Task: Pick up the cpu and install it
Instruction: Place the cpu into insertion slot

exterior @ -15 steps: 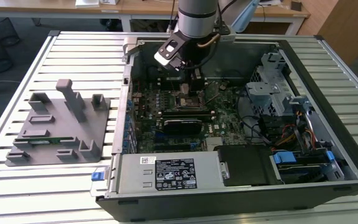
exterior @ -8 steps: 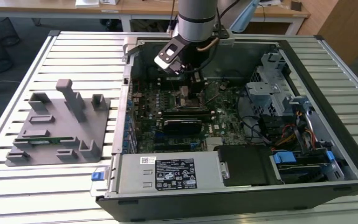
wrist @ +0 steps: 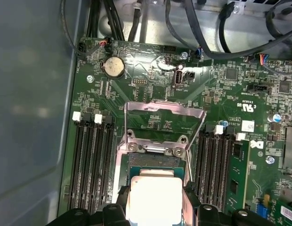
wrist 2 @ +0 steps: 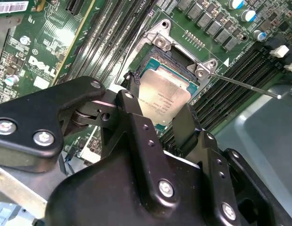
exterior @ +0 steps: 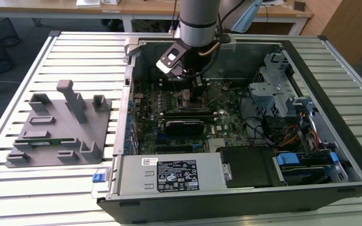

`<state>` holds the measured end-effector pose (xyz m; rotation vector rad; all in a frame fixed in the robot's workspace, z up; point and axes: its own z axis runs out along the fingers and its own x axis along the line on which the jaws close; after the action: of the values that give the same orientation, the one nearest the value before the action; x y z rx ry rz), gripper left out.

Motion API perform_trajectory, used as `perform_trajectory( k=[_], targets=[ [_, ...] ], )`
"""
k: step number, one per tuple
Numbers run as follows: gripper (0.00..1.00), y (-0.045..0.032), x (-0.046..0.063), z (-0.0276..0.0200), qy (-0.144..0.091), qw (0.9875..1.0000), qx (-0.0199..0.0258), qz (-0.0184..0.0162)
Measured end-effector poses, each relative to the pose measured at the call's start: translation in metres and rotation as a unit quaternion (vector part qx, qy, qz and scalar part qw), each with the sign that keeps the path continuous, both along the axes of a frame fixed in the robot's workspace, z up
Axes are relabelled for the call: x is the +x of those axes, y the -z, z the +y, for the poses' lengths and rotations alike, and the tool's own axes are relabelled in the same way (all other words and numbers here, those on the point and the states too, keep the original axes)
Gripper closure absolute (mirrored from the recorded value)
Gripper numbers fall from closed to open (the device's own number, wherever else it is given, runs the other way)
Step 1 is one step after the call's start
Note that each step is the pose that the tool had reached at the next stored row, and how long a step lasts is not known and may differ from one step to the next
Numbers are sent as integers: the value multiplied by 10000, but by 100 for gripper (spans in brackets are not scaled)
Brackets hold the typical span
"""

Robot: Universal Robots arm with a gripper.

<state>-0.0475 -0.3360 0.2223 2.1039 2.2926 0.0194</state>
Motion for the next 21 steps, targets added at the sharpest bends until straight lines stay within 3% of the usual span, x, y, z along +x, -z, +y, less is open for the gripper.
perform_trajectory(
  k=[21],
  targets=[
    [47, 132, 7, 0, 107, 9999, 15, 0]
  ],
)
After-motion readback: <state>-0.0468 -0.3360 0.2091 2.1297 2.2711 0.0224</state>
